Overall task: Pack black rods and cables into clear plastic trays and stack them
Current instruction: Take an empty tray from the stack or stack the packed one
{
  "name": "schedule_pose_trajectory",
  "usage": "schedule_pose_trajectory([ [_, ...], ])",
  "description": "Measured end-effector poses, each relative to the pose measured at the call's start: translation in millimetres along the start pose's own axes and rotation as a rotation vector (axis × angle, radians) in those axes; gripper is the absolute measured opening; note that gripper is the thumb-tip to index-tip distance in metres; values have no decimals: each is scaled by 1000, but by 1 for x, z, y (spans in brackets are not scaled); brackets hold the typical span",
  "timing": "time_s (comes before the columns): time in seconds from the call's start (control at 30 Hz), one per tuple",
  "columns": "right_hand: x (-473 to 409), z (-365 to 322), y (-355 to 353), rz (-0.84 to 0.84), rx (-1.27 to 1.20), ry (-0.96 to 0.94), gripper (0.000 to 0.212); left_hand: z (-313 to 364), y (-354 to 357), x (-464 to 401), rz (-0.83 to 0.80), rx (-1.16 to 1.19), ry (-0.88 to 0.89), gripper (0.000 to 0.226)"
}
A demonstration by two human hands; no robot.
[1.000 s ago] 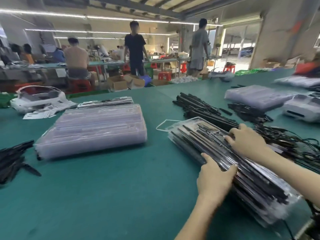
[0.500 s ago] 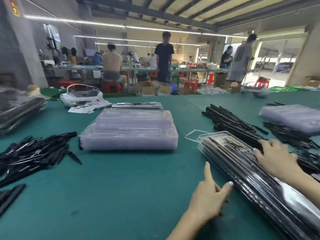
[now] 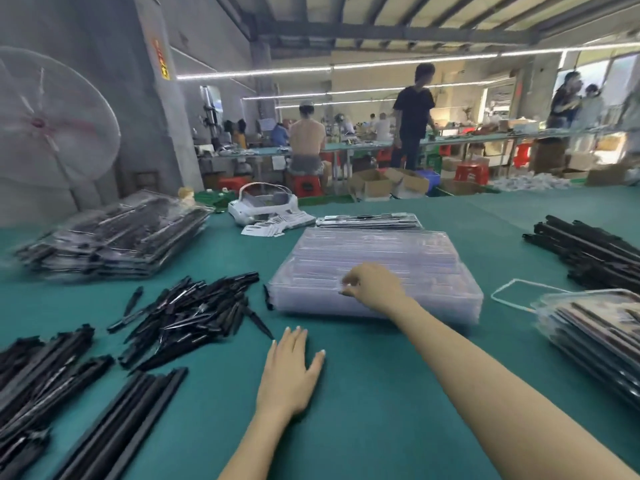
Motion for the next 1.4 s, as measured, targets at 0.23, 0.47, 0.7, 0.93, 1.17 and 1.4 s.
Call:
schedule_pose_trajectory([
  [0.23,-25,24,2,-111,-366,33,18,1,-1,-31,79,15,68,50],
  [0.47,-36,31,3,-317,-467,136,20,11,-8,-32,140,57,174,49],
  [0.7,-37,18,-2,-266,-280,-73,16,11,-8,-31,137,50,179,47],
  [0.93,-24,7,8,88,127,-355,21,42,-27,-19,366,-180,401,73],
  [1.17,-27,11,7,140,81,-242,21,71,-16,-37,401,-392,433,65],
  [1.4,-24,13,6,145,88,-223,20,75,-32,-57,435,-355,281,55],
])
Point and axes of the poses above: each hand's wrist, its own x-axis away from the middle knuckle, its own y-axis out of the palm, z = x × y, the point moved 6 cm from there along -x, towards the middle knuckle, and after that the axes turned 1 degree about -y, right-handed, at the moved point
